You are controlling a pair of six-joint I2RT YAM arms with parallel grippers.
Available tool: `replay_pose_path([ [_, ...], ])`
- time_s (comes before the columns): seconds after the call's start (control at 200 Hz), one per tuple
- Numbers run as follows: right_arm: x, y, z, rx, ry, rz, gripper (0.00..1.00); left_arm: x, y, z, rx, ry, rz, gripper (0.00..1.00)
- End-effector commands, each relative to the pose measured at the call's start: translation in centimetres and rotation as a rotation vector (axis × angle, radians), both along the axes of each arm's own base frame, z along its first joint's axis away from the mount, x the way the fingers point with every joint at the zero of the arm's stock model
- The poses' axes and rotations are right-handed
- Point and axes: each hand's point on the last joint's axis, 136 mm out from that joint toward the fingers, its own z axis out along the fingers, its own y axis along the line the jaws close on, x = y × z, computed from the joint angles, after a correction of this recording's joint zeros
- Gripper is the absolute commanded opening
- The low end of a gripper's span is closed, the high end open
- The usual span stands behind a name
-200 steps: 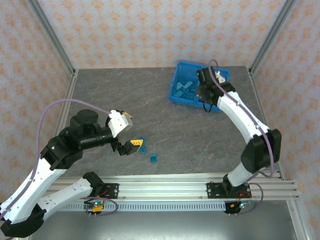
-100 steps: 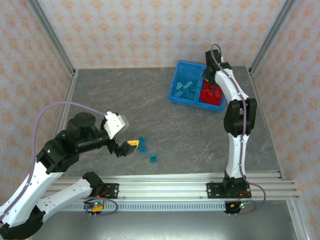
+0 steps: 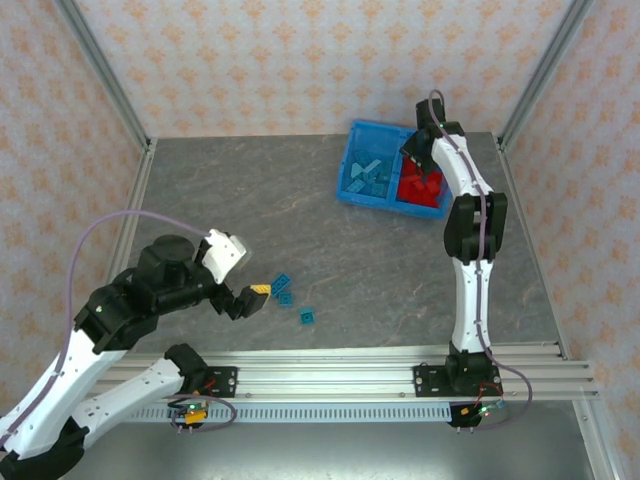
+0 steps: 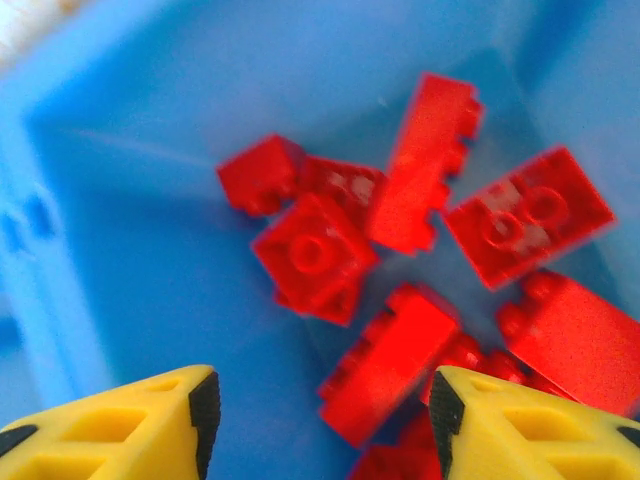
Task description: Sort the legos into containers by color
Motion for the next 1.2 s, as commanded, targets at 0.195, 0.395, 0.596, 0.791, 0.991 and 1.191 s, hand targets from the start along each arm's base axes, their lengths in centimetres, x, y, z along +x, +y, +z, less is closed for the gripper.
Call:
replay_pose_path([
  [0.195,-10.8,1.0,5.8,0.015,-0.053,0.089,0.64,5.8,1.7,-7.0,0.144,0.299,0.463,1.00],
  [0.395,-21.1,8.6,10.6,0.292,-0.089,0.377,0.68,5.8,0.2,-12.5,0.386,0.491,0.337,1.00],
  [0.596,-32.7,16.8,11.7,0.378,0.029,0.690,0.71,8.0,-0.6,-17.1,0.503,0.551,0.345,0.99],
  [0.791,-37.9,20.7,10.4,0.414,0.112,0.785,0.72,10.2,-2.2,-20.5,0.531,0.609,0.347,0.93],
  [0.991,-39.9,22.4,10.6,0.453,0.143,0.840,0.76,10.6,-2.8,-23.3,0.518,0.645,0.355,0.81],
  [1.191,-40.3,22.1,10.2,0.436,0.167,0.840,0.77,11.3,-2.8,-25.9,0.519,0.666,0.386,0.69],
])
